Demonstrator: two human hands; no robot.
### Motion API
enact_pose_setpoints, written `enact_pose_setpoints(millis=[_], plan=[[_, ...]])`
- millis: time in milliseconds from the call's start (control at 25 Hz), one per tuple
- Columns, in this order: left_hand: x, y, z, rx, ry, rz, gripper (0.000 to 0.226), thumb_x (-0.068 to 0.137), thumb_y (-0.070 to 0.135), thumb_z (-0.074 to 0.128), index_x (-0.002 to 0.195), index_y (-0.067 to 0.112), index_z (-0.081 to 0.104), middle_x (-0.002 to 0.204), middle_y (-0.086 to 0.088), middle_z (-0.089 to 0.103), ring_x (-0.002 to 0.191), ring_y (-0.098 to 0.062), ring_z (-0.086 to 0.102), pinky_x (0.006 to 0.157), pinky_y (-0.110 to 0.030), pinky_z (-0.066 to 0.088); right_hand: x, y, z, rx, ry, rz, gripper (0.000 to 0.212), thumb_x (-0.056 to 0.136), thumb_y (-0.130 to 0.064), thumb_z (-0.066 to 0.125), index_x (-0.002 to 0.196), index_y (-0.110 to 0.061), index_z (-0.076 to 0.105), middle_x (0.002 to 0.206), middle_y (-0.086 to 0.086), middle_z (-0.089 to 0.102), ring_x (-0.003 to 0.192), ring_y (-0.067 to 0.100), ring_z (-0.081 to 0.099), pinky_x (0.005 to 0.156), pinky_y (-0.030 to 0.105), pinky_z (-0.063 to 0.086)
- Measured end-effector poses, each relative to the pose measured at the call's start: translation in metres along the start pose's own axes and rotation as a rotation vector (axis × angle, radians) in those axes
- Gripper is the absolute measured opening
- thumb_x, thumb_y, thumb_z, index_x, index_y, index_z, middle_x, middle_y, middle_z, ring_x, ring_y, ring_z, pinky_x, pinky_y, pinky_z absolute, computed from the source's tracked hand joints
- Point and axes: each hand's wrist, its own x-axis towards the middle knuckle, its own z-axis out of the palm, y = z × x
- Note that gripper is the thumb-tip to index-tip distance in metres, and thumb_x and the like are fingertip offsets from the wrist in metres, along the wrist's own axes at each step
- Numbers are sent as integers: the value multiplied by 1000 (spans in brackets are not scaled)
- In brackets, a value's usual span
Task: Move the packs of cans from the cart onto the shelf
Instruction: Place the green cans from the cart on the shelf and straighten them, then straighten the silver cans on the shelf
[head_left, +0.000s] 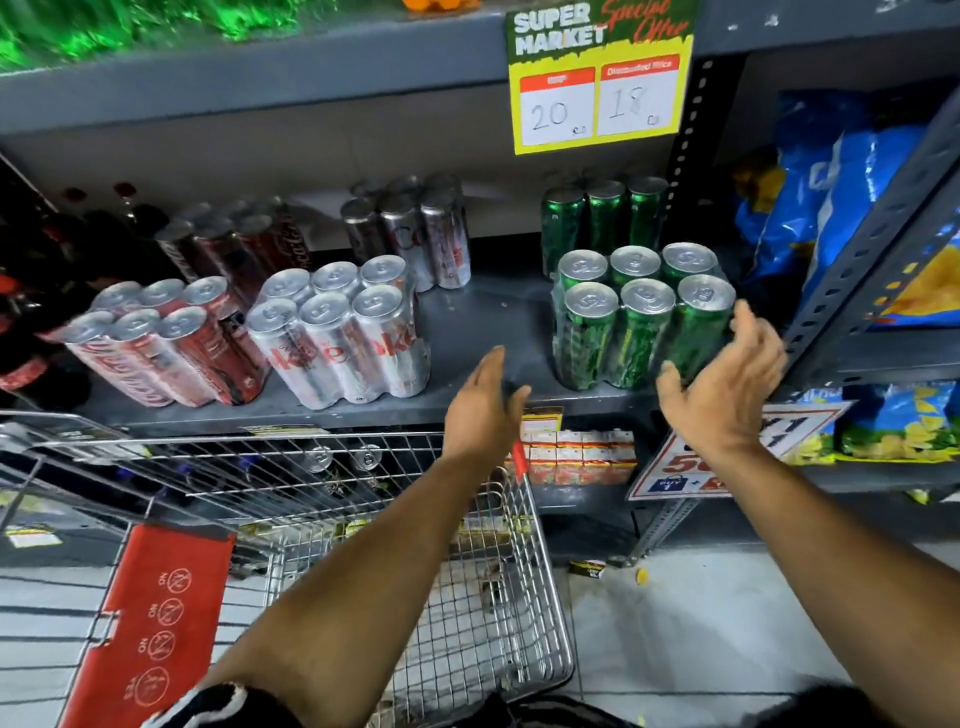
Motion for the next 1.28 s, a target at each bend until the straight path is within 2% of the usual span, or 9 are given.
enact_pose_setpoints(millis=[120, 240, 400, 560, 680, 800, 920, 1120, 1280], plan=[[-21, -46, -51, 66, 142, 114, 61, 93, 30, 57, 147, 12, 33, 149, -9, 46, 134, -25, 46, 106, -36, 40, -6, -49, 20, 8, 114, -417, 70, 73, -31, 62, 133, -10, 33, 126, 15, 36, 116, 33, 37, 94, 47, 28], [-33, -91, -109, 23, 328, 41, 64, 90, 21, 61, 145, 8, 32, 147, -12, 44, 136, -22, 39, 113, -24, 28, -11, -114, 52, 128, -158, -565, 64, 76, -31, 61, 133, -14, 40, 128, 14, 44, 117, 35, 45, 97, 48, 37], [-23, -111, -158, 75, 391, 16, 64, 83, 20, 68, 136, -3, 39, 133, -22, 48, 126, -37, 43, 109, -41, 32, -36, -199, 101, 293, -722, -248, 82, 78, -32, 69, 145, -18, 25, 139, 13, 46, 124, 31, 48, 98, 40, 42], [-6, -121, -167, -68, 605, -167, 75, 69, 22, 74, 128, -9, 38, 127, -26, 45, 122, -42, 41, 104, -46, 35, -52, -241, 126, 569, -657, 31, 68, 77, -12, 69, 136, -19, 35, 125, 7, 59, 114, 27, 57, 84, 29, 44], [8, -147, -176, -334, 363, -378, 54, 71, 7, 75, 117, 5, 46, 108, -7, 60, 112, -31, 55, 86, -23, 44, -52, -242, 134, 457, -684, 138, 69, 84, -19, 65, 142, -23, 28, 127, 9, 60, 111, 32, 58, 81, 32, 42], [14, -163, -169, -335, 97, -418, 37, 71, 7, 73, 104, 12, 58, 99, -4, 68, 96, -24, 64, 78, -31, 49, -50, -238, 136, 324, -731, 134, 71, 86, -29, 64, 143, -27, 23, 128, 11, 60, 109, 35, 59, 85, 40, 48], [16, -165, -166, -297, 99, -421, 36, 70, 13, 75, 103, 15, 61, 99, -1, 69, 94, -21, 64, 78, -31, 49, -52, -238, 134, 325, -679, 107, 65, 85, -29, 65, 139, -26, 28, 123, 10, 62, 106, 33, 60, 78, 34, 43], [20, -156, -164, -252, 35, -397, 35, 72, 14, 75, 97, 25, 53, 94, 6, 64, 90, -17, 59, 75, -27, 42, -57, -226, 126, 375, -620, 85, 56, 85, -25, 66, 132, -23, 35, 120, 6, 64, 107, 27, 61, 81, 29, 42], [18, -140, -145, -259, -4, -334, 40, 74, 16, 74, 108, 26, 56, 103, 8, 64, 94, -10, 57, 82, -25, 41, -51, -198, 110, 344, -607, 74, 52, 84, -27, 66, 128, -22, 37, 118, 5, 65, 105, 27, 61, 80, 30, 43]])
